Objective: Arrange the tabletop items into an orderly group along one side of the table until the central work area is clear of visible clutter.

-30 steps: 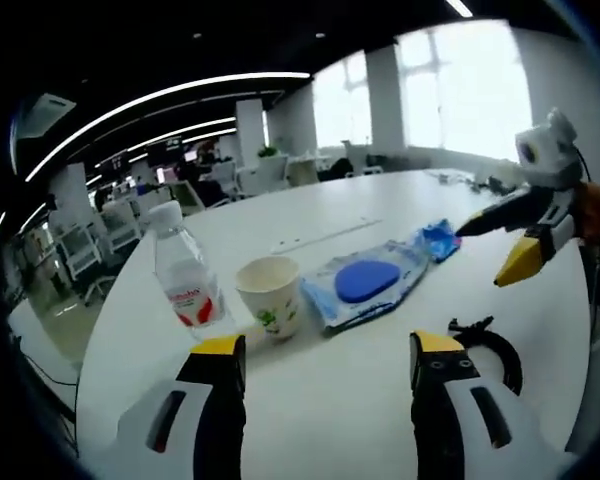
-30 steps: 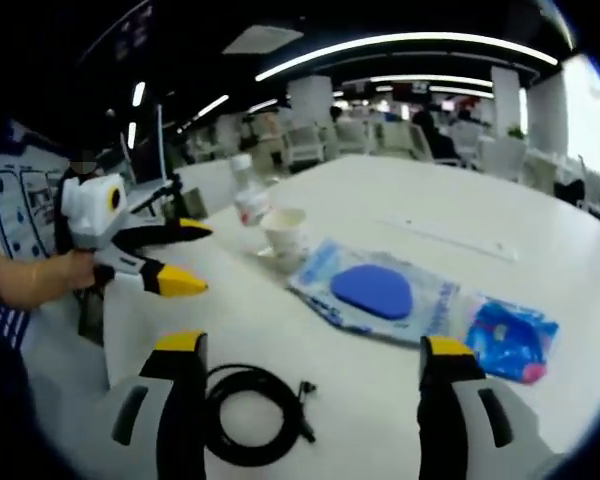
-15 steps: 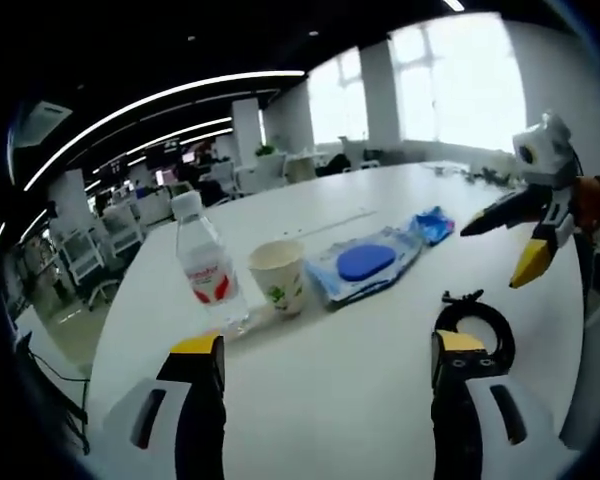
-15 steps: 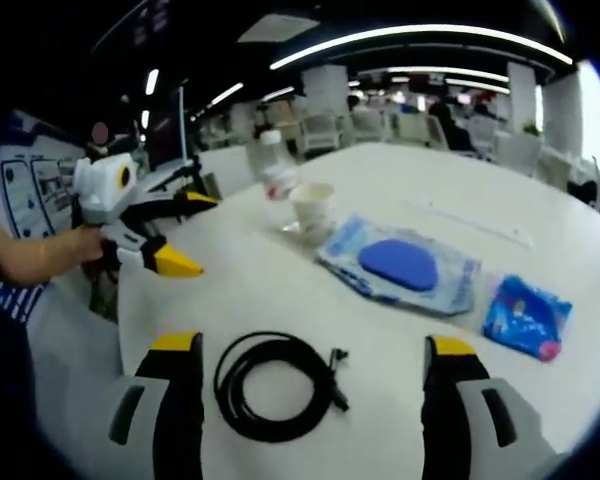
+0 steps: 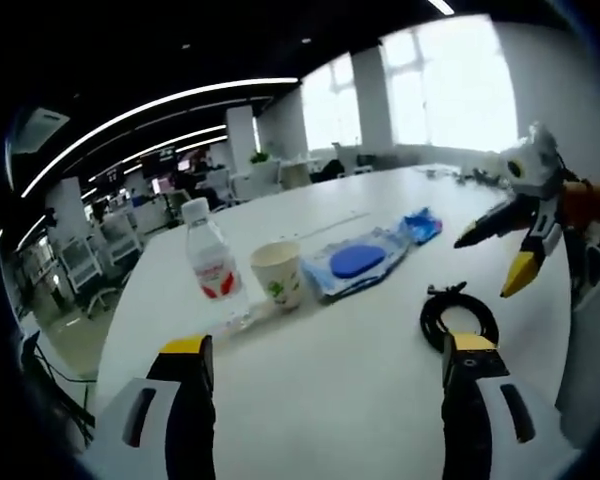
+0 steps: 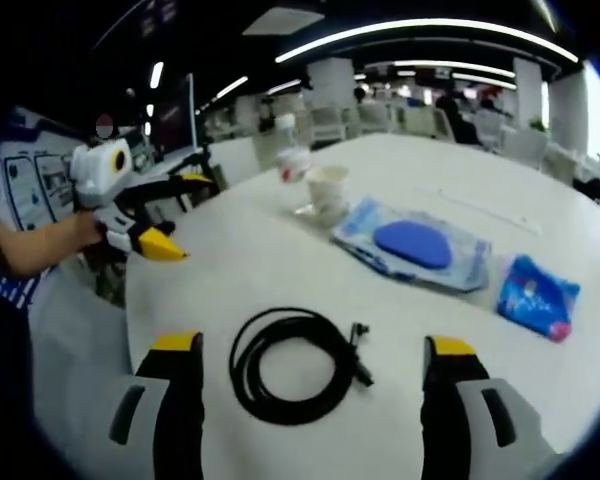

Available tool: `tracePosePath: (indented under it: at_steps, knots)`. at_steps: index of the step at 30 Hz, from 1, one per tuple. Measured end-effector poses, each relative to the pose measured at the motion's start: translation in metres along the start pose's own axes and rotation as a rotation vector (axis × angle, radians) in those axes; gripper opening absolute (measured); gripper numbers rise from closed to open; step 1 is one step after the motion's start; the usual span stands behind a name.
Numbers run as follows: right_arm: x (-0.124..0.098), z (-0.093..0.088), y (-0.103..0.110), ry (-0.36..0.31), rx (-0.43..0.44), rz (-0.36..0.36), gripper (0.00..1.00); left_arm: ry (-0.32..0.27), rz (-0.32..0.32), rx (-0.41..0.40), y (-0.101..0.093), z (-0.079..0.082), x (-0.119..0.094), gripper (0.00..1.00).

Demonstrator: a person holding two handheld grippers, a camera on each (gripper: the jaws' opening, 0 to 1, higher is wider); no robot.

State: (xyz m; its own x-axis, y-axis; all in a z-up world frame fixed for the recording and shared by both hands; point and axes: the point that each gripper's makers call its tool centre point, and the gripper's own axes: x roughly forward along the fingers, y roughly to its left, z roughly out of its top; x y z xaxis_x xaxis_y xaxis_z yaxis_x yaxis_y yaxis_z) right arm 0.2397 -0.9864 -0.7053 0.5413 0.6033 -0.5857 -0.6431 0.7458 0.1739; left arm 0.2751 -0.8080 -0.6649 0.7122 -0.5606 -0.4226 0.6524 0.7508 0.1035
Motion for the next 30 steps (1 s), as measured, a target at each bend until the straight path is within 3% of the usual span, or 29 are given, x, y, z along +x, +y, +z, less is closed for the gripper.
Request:
tracePosePath:
  at_steps: [14,19,30]
  knots:
    - [0.003,-0.015,0.003,0.027,-0.006,-0.015,0.80,-0.011,0.000,0.005,-0.008,0.001,-0.018,0.99]
    - [0.004,-0.019,-0.002,0.027,0.016,-0.041,0.73,-0.003,-0.003,0.000,-0.010,-0.002,-0.021,0.98]
    - [0.018,-0.024,-0.014,0.053,-0.037,-0.070,0.58,0.009,0.007,-0.010,-0.013,-0.007,-0.028,0.98]
